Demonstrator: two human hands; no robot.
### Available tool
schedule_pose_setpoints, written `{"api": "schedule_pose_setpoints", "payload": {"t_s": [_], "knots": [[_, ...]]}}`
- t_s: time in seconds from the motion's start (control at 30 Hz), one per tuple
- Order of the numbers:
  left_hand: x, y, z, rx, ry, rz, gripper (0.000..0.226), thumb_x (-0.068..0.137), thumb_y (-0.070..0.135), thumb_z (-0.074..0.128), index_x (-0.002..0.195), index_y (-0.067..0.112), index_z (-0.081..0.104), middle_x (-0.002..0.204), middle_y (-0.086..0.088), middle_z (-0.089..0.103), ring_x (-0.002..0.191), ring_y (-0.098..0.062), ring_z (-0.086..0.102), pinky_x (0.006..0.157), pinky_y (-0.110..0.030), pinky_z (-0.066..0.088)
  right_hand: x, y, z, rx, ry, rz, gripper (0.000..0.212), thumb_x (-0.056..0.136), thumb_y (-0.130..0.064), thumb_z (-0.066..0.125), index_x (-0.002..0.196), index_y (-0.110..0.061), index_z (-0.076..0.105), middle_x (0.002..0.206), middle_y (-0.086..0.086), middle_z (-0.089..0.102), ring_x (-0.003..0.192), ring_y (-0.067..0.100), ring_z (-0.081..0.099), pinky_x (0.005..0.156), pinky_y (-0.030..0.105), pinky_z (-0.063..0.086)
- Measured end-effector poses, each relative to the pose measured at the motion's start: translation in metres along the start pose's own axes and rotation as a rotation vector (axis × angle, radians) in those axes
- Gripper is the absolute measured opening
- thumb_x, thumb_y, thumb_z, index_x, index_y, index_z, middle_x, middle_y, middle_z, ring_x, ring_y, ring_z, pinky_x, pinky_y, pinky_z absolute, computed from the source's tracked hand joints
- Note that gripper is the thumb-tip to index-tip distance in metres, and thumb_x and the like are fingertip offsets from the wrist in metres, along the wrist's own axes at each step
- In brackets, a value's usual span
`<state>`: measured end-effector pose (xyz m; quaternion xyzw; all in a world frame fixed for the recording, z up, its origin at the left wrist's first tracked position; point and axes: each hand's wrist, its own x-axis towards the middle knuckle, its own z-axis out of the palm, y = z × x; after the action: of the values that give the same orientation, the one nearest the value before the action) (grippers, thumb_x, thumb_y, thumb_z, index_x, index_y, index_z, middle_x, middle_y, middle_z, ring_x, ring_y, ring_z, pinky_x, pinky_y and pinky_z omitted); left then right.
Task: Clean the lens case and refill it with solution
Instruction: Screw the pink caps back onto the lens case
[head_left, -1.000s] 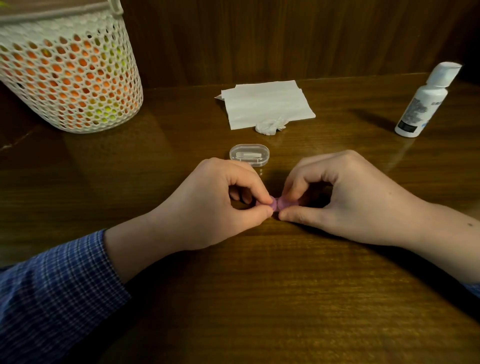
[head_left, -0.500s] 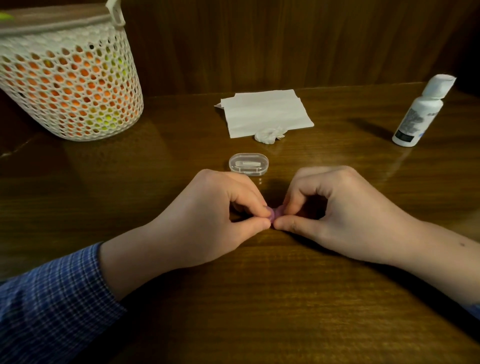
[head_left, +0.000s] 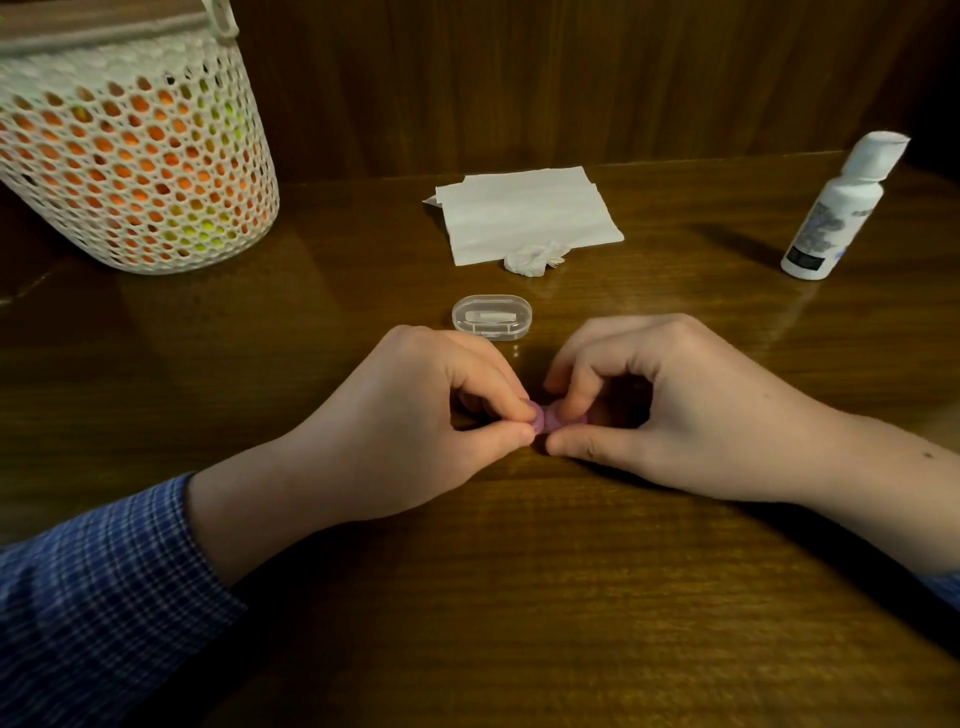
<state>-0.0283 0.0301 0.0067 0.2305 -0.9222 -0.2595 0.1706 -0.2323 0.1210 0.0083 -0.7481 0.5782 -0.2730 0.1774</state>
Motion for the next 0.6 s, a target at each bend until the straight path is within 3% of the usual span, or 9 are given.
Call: {"api": "schedule_pose_setpoints", "payload": {"t_s": [0.07,0.13,0.33,0.47,0.6], "knots": [[0.0001,-0.0003,0.0001,0.001,-0.002,0.000,0.014,0.084,0.030,0.076,0.097,0.030,0.081,0.098,0.020,0.074,0.097,0.006,0.067,0.086,-0.012,0.053,-0.0006,0.0025,-0.0039,0.017,-0.050,-0.013,0.005,0.081,-0.028,0.081,0.081,-0.026,0.077,0.105,-0.015,0.072,0.095,0.005,0.070,0.083,0.025,0.057],[0.0005,-0.0010,0.0005,0.000,0.002,-0.001,0.014,0.085,0.030,0.076,0.097,0.030,0.082,0.097,0.020,0.074,0.097,0.006,0.067,0.086,-0.012,0.053,-0.0015,0.0046,-0.0044,0.024,-0.058,-0.006,0.006,0.081,-0.022,0.083,0.082,-0.026,0.078,0.098,-0.015,0.074,0.093,0.004,0.071,0.083,0.026,0.058],[0.0001,-0.0002,0.0004,0.009,0.004,0.003,0.013,0.085,0.030,0.076,0.096,0.031,0.082,0.097,0.021,0.074,0.098,0.007,0.067,0.088,-0.011,0.052,-0.0007,0.0007,0.0036,0.010,0.049,0.023,0.016,0.072,-0.046,0.078,0.075,-0.030,0.076,0.085,-0.014,0.070,0.083,0.004,0.068,0.078,0.030,0.058],[0.0003,-0.0009,0.0001,0.004,0.003,0.002,0.013,0.085,0.029,0.076,0.097,0.030,0.082,0.098,0.020,0.074,0.098,0.007,0.067,0.087,-0.012,0.053,-0.0008,0.0040,-0.0030,0.036,-0.042,-0.004,0.008,0.078,-0.035,0.081,0.081,-0.029,0.076,0.097,-0.014,0.072,0.087,0.007,0.071,0.077,0.025,0.058],[-0.0007,-0.0013,0.0018,0.010,0.022,0.012,0.012,0.085,0.028,0.078,0.096,0.030,0.082,0.098,0.020,0.074,0.097,0.007,0.067,0.085,-0.010,0.052,-0.0025,0.0039,-0.0010,0.018,-0.022,0.025,0.005,0.080,-0.027,0.083,0.081,-0.028,0.077,0.092,-0.015,0.073,0.089,0.003,0.070,0.084,0.027,0.058]]}}
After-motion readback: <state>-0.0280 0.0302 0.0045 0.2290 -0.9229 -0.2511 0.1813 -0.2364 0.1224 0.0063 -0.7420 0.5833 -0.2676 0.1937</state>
